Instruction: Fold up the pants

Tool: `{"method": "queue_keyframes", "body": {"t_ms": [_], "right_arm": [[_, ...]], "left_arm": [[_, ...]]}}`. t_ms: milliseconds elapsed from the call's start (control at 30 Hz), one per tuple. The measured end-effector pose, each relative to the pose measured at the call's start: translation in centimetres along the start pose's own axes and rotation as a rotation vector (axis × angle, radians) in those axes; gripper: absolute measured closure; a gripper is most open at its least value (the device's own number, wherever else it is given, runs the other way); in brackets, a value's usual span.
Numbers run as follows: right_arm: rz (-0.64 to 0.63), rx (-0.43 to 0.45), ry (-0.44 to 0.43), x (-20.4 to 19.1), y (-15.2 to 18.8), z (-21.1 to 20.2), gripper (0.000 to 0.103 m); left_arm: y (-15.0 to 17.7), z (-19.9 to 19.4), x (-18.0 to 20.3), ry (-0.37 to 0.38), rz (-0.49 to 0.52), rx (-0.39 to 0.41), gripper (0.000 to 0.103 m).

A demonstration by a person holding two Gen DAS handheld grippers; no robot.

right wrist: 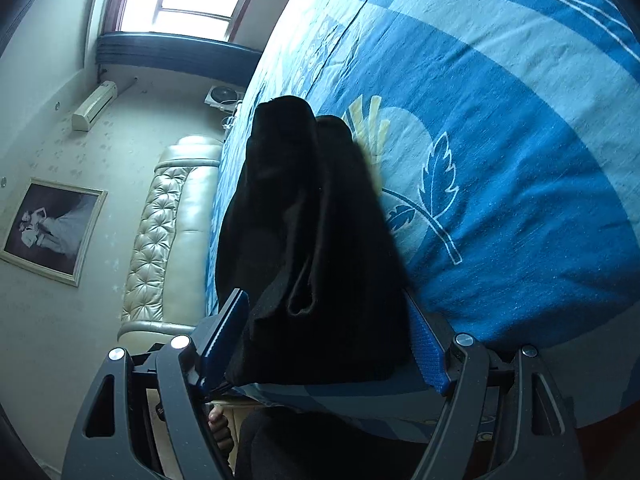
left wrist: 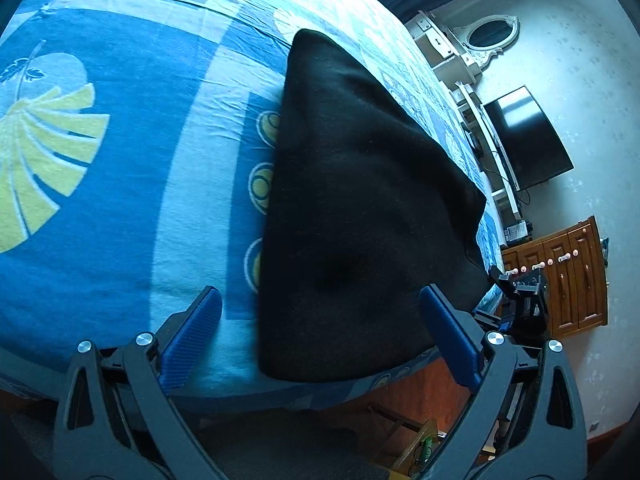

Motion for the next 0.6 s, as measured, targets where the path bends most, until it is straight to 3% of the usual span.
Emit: {"method": "queue_keyframes", "body": {"t_ms": [33, 133, 300, 433, 600], "right_arm": [[-0.005, 0.004, 0.000, 0.0, 0.0, 0.0, 0.028], [-0.071, 0.006, 0.052, -0.2, 0.6, 0.1, 0.045], [-0.097, 0.006, 0.058, -0.8, 0.7, 0.6, 0.056], [-0.119, 0.014, 0.061, -1.6, 0.8, 0.9, 0.059], [-0.136, 0.010, 0.063, -2.5, 0.9, 1.6, 0.059]], "left_arm": [[0.0, 0.3, 0.1, 0.008, -0.002, 0.000, 0.006], [0.1, 1.4, 0.1, 0.014, -0.002, -0.037, 0.036], [0.0, 1.4, 0.5, -0.023, 0.031, -0.043, 0.051], [-0.1, 0.8, 0.7, -0.037, 0.034, -0.027, 0.061], [0.0, -0.5, 0.9, -0.071, 0.071, 0.004, 0.066]]}}
Point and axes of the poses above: each gripper's, at about its wrist camera, not at the fingertips, and z roughly the way its jaws point, x to its right, y to its underside, the point moved 1 cm from there along z, roughly the way its jaws point, and after that the axes turned 6 degrees about x, right-handed, at the moved point
